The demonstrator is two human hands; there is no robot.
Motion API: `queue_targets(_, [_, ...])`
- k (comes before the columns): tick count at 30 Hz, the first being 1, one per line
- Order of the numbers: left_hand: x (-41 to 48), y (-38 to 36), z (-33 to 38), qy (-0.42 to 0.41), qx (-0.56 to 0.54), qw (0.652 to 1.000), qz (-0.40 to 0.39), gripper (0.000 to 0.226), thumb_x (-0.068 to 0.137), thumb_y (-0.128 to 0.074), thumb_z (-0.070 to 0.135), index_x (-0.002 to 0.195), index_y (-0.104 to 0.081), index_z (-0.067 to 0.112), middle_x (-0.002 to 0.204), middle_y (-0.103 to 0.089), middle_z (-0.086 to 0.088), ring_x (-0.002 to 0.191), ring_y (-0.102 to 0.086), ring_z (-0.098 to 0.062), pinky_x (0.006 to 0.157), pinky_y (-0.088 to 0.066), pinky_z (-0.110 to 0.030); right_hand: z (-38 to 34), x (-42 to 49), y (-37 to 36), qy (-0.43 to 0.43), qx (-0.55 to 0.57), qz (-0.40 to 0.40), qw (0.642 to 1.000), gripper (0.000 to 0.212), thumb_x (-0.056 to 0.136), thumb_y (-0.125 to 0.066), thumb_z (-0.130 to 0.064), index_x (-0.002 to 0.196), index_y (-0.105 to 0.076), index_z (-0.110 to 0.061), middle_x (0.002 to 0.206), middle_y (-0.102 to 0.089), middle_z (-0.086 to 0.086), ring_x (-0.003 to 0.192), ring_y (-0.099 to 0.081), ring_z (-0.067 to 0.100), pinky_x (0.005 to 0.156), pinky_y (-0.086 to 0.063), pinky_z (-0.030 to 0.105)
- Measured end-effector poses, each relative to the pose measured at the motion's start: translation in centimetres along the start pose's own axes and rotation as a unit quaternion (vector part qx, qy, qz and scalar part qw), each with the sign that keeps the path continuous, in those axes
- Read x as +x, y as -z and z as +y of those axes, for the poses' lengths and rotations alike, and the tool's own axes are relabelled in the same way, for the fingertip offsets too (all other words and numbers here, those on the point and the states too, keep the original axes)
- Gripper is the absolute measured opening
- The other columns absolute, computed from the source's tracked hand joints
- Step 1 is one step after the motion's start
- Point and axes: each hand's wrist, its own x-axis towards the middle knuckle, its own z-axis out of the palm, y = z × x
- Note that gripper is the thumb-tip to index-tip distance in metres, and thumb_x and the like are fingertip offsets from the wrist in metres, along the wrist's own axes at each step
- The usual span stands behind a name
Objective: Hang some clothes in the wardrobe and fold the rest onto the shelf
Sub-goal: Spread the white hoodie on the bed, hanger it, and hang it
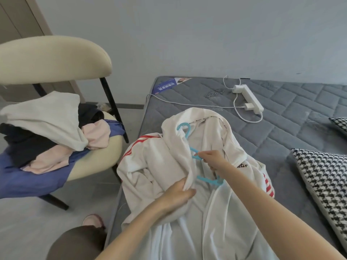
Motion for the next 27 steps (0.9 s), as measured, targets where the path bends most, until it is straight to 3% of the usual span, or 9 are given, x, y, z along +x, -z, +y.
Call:
queue_targets(4, [-0.1,2.6,-2.4,0.005,0.076,0.996,0.035,0.038,0.085,-0.054,0.03,0.122,-0.055,0.027,0.116,-0.063,0.011,0.106,-0.058,-0.008,0.093,-0.045,-0.025,-0.5,1.4,-0.1,0.076,-0.128,0.024,0.989,0.023,0.096,-0.052,-0.025,0.093,-0.073,-0.017,0.064,-0.046,0.0,0.053,-0.034,0.012,0.05,-0.027,0.025])
queue_targets(7, [0.6,3.5,-3.7,0.018,0.178,0.982,0.056,0.006,0.087,-0.047,0.012,0.086,-0.052,0.008,0.103,-0.054,-0.005,0.086,-0.053,-0.018,0.075,-0.04,-0.026,-1.4,2.0,-0.6,0.122,-0.214,0.036,0.969,0.029,0.098,-0.048,-0.029,0.09,-0.07,-0.013,0.063,-0.044,0.0,0.053,-0.035,0.013,0.05,-0.026,0.027])
queue_targets(11, [2.0,3.0,-4.5,0.001,0.25,0.967,0.048,0.028,0.086,-0.044,0.004,0.066,-0.031,0.019,0.12,-0.036,0.0,0.101,-0.043,-0.016,0.074,-0.035,-0.012,-1.9,3.4,-1.4,0.117,-0.223,-0.015,0.968,0.026,0.099,-0.048,-0.028,0.089,-0.068,-0.016,0.077,-0.054,0.003,0.066,-0.043,0.015,0.058,-0.033,0.026])
queue_targets(14, [2.5,2.4,-4.4,0.036,0.297,0.953,0.04,0.008,0.082,-0.047,0.022,0.089,-0.051,0.023,0.134,-0.034,-0.005,0.128,-0.034,-0.025,0.096,-0.036,-0.021,-0.6,3.4,-0.9,0.095,-0.194,-0.034,0.976,0.032,0.097,-0.045,-0.011,0.117,-0.068,-0.018,0.103,-0.062,0.004,0.091,-0.055,0.017,0.074,-0.038,0.022])
queue_targets(17, [2.6,1.8,-3.9,0.015,0.307,0.942,0.134,0.068,0.085,-0.059,0.031,0.143,-0.024,0.022,0.144,-0.016,-0.005,0.133,-0.022,-0.025,0.1,-0.029,-0.025,1.4,2.2,0.3,0.11,-0.19,0.089,0.972,0.038,0.094,-0.04,-0.006,0.121,-0.064,-0.018,0.114,-0.062,0.003,0.107,-0.057,0.022,0.086,-0.044,0.027])
queue_targets(19, [2.9,1.5,-3.1,-0.057,0.35,0.918,0.177,0.08,0.085,-0.058,0.028,0.148,-0.009,0.031,0.151,-0.002,-0.002,0.135,-0.015,-0.027,0.104,-0.029,-0.032,3.3,1.0,1.1,0.101,-0.206,0.141,0.963,0.031,0.09,-0.042,-0.004,0.113,-0.061,-0.014,0.114,-0.059,0.006,0.108,-0.053,0.025,0.09,-0.045,0.036])
queue_targets(21, [4.1,1.1,-2.5,-0.097,0.438,0.883,0.142,0.074,0.088,-0.051,0.022,0.148,-0.011,0.041,0.156,0.01,0.004,0.142,0.0,-0.028,0.113,-0.018,-0.041,4.8,-0.6,1.6,0.069,-0.261,0.134,0.953,0.025,0.084,-0.049,-0.006,0.108,-0.052,-0.013,0.114,-0.054,0.005,0.107,-0.049,0.025,0.089,-0.043,0.035])
queue_targets(24, [6.4,0.2,-2.7,-0.077,0.511,0.854,0.06,0.06,0.093,-0.04,0.022,0.147,-0.021,0.042,0.16,0.008,0.007,0.145,0.013,-0.031,0.116,0.003,-0.05,6.9,-2.9,2.2,0.029,-0.414,0.088,0.906,0.044,0.075,-0.061,-0.026,0.112,-0.041,-0.014,0.115,-0.044,0.001,0.111,-0.042,0.023,0.093,-0.035,0.029])
queue_targets(27, [7.2,-0.7,-3.9,-0.029,0.519,0.854,0.029,0.057,0.099,-0.031,0.027,0.149,-0.01,0.043,0.16,0.003,0.007,0.145,0.012,-0.033,0.116,0.005,-0.049,8.8,-4.0,2.6,0.027,-0.503,0.088,0.859,0.063,0.075,-0.06,-0.05,0.123,-0.037,-0.014,0.122,-0.041,0.004,0.118,-0.038,0.026,0.105,-0.03,0.032])
